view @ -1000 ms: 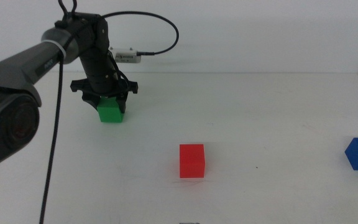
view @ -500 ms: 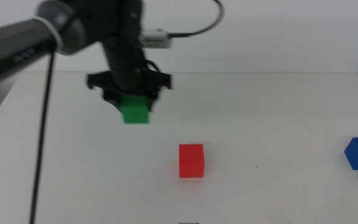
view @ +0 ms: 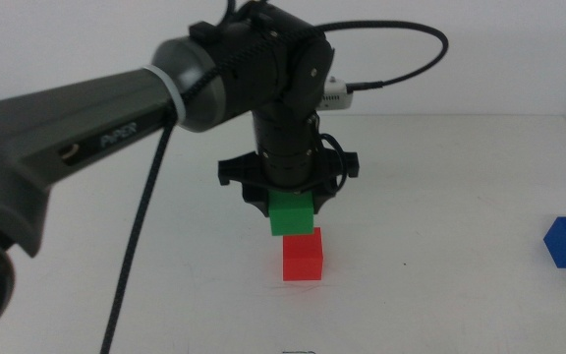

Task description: Stack red cubes first, then green, then blue cubes in a specific spot.

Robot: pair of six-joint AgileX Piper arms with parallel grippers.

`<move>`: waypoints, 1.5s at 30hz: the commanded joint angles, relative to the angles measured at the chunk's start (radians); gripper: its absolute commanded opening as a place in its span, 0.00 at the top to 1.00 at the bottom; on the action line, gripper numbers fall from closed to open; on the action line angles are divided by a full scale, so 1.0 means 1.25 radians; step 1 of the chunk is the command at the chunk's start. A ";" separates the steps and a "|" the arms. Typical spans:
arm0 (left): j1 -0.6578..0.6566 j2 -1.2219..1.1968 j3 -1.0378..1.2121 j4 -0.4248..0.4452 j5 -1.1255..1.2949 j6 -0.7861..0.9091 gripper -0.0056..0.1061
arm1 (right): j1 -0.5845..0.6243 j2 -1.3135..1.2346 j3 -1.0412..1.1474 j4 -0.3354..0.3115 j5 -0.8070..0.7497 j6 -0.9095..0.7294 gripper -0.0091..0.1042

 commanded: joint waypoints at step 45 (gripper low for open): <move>-0.007 0.031 -0.018 -0.052 -0.056 0.067 0.11 | 0.002 -0.018 -0.014 -0.007 -0.061 -0.004 0.09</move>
